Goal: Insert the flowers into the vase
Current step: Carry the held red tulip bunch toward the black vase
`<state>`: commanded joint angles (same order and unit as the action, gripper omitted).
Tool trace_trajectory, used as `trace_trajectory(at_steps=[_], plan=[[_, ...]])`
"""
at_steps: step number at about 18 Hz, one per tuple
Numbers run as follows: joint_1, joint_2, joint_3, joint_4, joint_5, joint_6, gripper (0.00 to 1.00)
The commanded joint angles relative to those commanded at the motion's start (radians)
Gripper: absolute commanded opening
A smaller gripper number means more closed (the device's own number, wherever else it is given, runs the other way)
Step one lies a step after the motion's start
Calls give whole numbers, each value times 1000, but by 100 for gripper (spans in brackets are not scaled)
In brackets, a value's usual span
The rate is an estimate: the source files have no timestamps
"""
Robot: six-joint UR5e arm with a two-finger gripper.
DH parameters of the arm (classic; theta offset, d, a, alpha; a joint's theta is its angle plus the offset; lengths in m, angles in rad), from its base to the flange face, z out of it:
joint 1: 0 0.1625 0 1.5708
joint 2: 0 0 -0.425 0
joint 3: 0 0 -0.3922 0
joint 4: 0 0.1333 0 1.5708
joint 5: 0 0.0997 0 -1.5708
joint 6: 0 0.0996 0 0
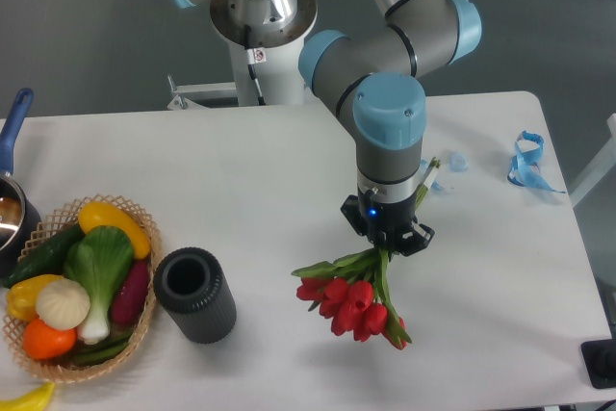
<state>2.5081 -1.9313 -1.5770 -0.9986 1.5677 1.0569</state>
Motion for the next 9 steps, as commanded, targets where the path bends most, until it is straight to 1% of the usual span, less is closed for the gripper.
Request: trace_trajectory(at_steps=[2, 4, 7, 8, 9], plan=[[0, 17, 0, 5, -20, -5, 0], [3, 18, 44, 6, -87, -21, 0], [5, 18, 101, 18, -161, -103, 0], [5, 18, 112, 37, -196, -113, 0], [5, 18, 114, 73, -245, -118, 0]])
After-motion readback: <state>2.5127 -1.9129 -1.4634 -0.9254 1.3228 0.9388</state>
